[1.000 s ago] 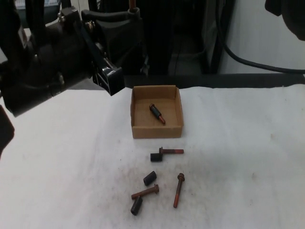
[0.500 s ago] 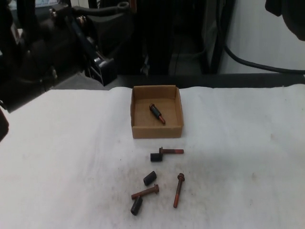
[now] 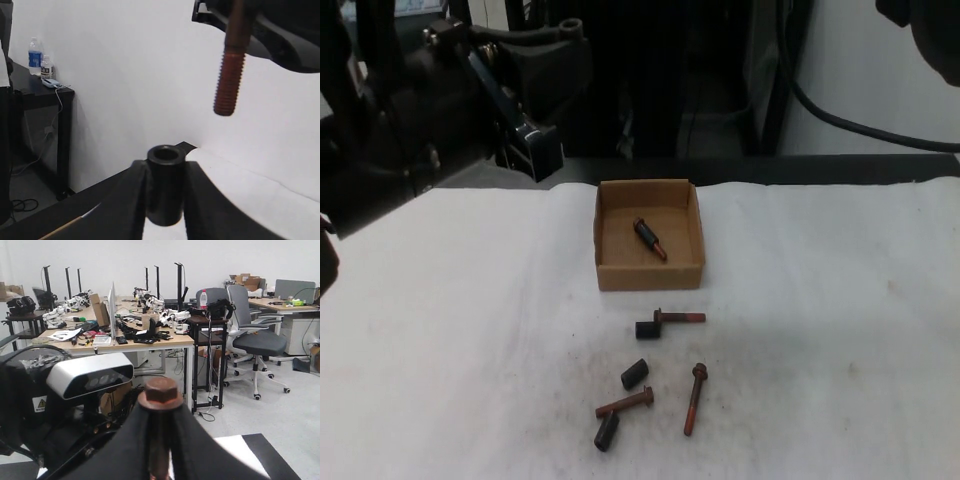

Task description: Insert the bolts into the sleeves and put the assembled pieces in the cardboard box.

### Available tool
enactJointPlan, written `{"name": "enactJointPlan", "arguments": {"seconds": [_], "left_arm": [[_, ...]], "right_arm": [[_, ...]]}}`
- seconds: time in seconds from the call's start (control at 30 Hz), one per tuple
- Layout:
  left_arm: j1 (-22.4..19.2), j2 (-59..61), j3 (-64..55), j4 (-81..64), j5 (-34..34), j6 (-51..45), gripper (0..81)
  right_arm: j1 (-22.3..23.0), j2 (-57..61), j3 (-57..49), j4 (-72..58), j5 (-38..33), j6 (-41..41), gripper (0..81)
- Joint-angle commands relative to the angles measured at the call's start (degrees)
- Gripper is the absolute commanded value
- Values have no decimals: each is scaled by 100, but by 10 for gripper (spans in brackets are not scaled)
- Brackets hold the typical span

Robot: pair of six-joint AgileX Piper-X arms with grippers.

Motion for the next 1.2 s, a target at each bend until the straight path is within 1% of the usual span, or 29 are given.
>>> {"name": "enactJointPlan", "arguments": {"seconds": [0.0,0.1,0.33,0.47,0.67,0.77,1.17], "left_arm": [[21,-6,-50,-58,155,-31,0],[21,-6,-50,-58,349,-31,0],[21,-6,-50,-58,440,-31,0],[21,-6,-50,-58,610,-31,0],[21,-6,-50,-58,623,-31,0],[21,-6,-50,-58,743,-31,0],[21,49,-50,79,743,-31,0]], "right_arm": [[4,-71,-28,135,-42,-45,8],[4,-50,-28,417,-41,-184,8],[4,41,-28,397,-41,-182,8],[4,39,-28,331,-41,-182,8],[4,39,-28,331,-41,-182,8],[4,50,-28,334,-41,-182,8],[4,67,-28,334,-41,-182,8]]}}
